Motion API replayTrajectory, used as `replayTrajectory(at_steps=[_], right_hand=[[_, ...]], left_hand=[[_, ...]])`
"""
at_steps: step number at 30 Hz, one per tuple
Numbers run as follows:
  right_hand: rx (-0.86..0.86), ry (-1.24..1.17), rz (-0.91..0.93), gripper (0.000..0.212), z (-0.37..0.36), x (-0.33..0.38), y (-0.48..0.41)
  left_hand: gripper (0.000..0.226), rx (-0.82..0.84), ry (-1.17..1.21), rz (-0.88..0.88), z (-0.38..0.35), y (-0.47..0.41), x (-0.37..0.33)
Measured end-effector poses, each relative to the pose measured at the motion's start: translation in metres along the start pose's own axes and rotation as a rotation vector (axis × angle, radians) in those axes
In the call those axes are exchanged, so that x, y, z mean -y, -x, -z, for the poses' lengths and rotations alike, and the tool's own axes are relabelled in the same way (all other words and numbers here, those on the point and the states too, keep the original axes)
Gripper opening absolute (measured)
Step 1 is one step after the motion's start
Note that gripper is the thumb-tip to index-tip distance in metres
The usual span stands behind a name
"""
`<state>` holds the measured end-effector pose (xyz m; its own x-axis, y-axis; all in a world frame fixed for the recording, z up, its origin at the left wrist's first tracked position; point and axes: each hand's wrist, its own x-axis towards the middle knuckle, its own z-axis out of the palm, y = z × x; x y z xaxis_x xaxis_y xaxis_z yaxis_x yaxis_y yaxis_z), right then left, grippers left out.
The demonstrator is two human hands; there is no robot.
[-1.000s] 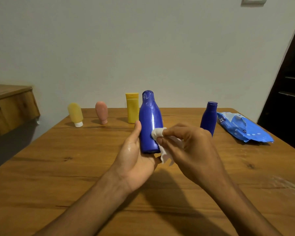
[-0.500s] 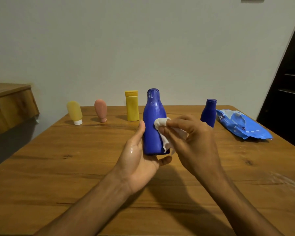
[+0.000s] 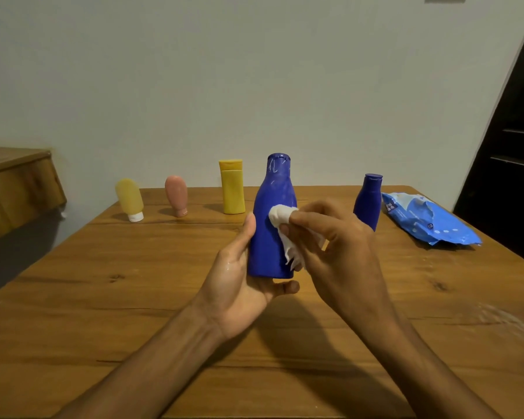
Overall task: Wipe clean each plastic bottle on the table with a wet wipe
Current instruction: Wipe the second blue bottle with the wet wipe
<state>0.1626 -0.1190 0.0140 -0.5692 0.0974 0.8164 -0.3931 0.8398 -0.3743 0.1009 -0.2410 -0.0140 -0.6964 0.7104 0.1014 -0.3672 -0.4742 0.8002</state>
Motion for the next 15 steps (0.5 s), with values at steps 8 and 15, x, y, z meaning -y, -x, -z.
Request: replayTrajectory(at_steps=[8, 15], right_hand=[[-0.099, 0.04, 0.1, 0.034, -0.002, -0.013, -0.001], [-0.16, 0.097, 0.148, 0.038, -0.007, -0.022, 0.001]], left_hand=[[0.053, 0.087, -0.047, 0.037, 0.002, -0.001, 0.005], [0.055, 0.049, -0.147, 0.013, 0.007, -0.003, 0.012]])
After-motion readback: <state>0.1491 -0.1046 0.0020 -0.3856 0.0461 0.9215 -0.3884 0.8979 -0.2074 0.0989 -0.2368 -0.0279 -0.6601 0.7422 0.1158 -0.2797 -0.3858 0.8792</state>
